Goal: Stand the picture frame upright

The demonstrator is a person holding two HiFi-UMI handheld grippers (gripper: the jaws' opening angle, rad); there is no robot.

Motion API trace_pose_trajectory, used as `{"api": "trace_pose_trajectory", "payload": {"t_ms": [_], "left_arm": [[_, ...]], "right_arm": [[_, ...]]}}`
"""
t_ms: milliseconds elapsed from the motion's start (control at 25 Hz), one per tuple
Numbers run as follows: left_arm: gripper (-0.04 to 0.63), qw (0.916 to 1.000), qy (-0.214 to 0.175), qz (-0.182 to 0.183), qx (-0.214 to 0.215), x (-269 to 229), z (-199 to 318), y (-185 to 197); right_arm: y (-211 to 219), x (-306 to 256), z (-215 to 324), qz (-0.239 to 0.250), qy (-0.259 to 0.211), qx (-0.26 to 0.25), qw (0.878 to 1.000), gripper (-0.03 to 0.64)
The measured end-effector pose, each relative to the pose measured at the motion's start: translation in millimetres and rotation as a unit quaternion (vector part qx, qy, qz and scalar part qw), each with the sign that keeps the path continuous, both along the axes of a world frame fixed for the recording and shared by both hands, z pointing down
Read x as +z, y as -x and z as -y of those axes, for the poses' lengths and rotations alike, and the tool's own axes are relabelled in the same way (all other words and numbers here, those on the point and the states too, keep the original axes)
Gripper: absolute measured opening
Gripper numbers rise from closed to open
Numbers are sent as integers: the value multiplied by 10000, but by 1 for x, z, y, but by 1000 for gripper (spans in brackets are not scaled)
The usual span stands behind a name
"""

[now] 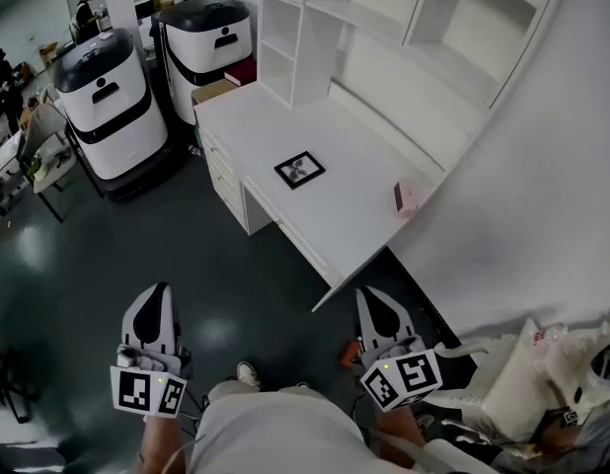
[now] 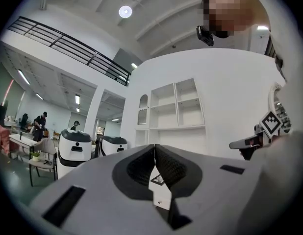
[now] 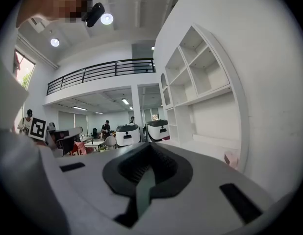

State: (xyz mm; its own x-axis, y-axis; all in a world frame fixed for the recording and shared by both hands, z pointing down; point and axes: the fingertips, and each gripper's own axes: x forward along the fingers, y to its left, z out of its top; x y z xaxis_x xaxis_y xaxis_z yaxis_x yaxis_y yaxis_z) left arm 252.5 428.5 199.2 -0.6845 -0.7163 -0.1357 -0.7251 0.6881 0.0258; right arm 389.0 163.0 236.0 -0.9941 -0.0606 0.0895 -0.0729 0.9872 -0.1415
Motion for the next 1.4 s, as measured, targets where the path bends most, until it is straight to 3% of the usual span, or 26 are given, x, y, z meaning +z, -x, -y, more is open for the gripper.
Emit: {"api": "trace_pose_trajectory", "payload": {"t_ms": [280,440,480,600,760,920,1160,1400], "left_arm": [[21,9999,-56,-153,-21,11,-8,13],[30,9992,-204,-337,-74,17,-16,23],[64,9989,-231,-405,-39,20,-17,25],[267,9981,-285,-538,10,28,-16,34],[412,9980,-213,-592,-15,36,-16,44],[460,9971,-209,-723,73,46,-18,55],[509,9957,-236,-769,468,51,-24,77],[511,9932,-210,-921,676,68,-40,103]], "right_arm": [[7,6,-15,-26,154,-273,9995,10],[10,14,-20,-208,122,-375,9990,116],[11,16,-21,-252,125,-401,9988,130],[12,22,-22,-344,198,-437,9983,132],[15,27,-18,-416,246,-347,9982,145],[25,30,-18,-551,266,-272,9978,186],[54,29,-37,-783,159,-184,9966,335],[79,30,-63,-813,24,-42,9967,337]]}}
